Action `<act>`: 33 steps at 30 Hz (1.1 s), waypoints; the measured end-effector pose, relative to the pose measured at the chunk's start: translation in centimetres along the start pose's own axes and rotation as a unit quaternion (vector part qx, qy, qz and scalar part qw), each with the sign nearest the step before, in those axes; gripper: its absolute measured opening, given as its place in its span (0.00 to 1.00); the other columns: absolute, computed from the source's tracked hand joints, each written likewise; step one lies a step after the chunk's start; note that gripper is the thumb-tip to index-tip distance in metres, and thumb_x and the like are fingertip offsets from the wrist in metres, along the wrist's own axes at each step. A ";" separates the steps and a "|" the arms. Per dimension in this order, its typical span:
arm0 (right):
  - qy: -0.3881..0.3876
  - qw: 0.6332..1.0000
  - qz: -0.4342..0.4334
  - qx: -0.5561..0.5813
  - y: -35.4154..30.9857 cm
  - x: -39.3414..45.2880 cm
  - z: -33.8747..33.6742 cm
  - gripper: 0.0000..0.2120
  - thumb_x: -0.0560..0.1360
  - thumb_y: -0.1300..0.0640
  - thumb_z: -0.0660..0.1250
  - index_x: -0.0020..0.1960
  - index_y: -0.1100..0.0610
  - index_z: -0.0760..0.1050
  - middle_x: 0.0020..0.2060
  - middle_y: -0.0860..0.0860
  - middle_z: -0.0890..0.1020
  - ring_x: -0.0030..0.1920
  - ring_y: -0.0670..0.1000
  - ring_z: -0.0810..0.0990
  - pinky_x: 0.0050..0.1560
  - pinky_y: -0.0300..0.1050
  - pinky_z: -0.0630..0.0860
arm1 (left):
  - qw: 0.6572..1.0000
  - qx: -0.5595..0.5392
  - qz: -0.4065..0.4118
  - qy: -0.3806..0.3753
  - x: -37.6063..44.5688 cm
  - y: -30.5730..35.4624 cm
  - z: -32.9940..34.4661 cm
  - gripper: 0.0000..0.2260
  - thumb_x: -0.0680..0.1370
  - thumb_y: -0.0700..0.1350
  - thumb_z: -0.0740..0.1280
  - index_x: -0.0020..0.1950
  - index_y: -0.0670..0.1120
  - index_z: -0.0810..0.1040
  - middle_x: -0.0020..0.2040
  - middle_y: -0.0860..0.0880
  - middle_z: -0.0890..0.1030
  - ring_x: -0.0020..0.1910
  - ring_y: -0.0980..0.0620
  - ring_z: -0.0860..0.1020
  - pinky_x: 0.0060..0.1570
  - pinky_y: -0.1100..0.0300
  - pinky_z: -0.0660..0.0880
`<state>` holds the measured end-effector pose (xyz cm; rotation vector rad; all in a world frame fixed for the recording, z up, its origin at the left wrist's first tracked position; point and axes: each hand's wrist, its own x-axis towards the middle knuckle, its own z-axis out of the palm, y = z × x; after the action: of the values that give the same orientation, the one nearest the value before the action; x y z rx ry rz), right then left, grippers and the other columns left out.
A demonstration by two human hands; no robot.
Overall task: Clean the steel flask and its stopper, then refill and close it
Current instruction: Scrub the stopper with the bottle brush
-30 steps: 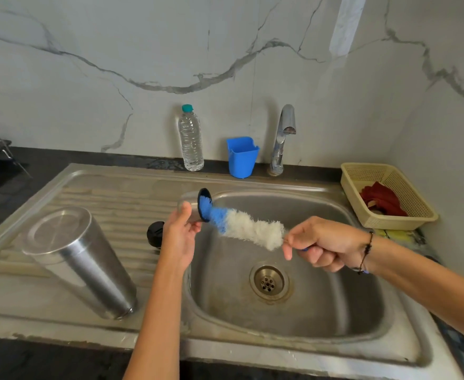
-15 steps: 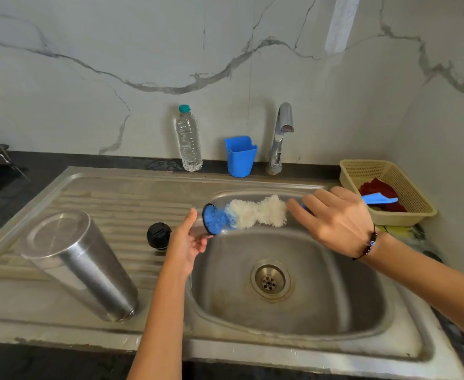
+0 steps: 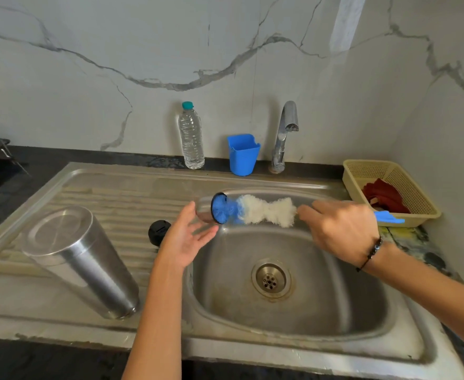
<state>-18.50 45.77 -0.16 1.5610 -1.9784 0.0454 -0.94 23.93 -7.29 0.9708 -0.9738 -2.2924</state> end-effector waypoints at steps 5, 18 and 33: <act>0.040 0.997 -0.072 -0.006 -0.6 -0.5 0.5 0.15 0.75 0.64 0.52 0.39 0.56 0.77 0.27 0.51 0.74 0.24 0.53 0.72 0.24 0.41 0.64 | 0.990 0.091 -0.012 0.107 -0.2 0.3 1.6 0.17 0.77 0.57 0.65 0.48 0.42 0.76 0.43 0.41 0.82 0.39 0.47 0.78 0.40 0.57 0.75; -0.078 0.993 0.046 0.079 -0.9 0.1 1.1 0.14 0.77 0.60 0.56 0.41 0.53 0.79 0.28 0.50 0.75 0.26 0.51 0.72 0.27 0.39 0.60 | 0.985 -0.119 0.123 0.015 0.8 -0.9 1.4 0.08 0.80 0.45 0.62 0.44 0.42 0.74 0.43 0.41 0.80 0.48 0.46 0.81 0.49 0.52 0.77; -0.393 0.550 0.350 0.649 -1.3 0.5 -0.7 0.13 0.79 0.59 0.57 0.42 0.57 0.79 0.22 0.49 0.66 0.20 0.45 0.56 0.20 0.32 0.52 | 0.968 -0.184 0.172 -0.005 1.6 -0.9 0.9 0.06 0.73 0.47 0.65 0.40 0.45 0.72 0.40 0.45 0.75 0.48 0.46 0.75 0.61 0.46 0.73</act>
<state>-17.11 45.22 0.20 1.3184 -3.5747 1.8191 -2.79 23.91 -8.22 0.5837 -0.6271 -2.0803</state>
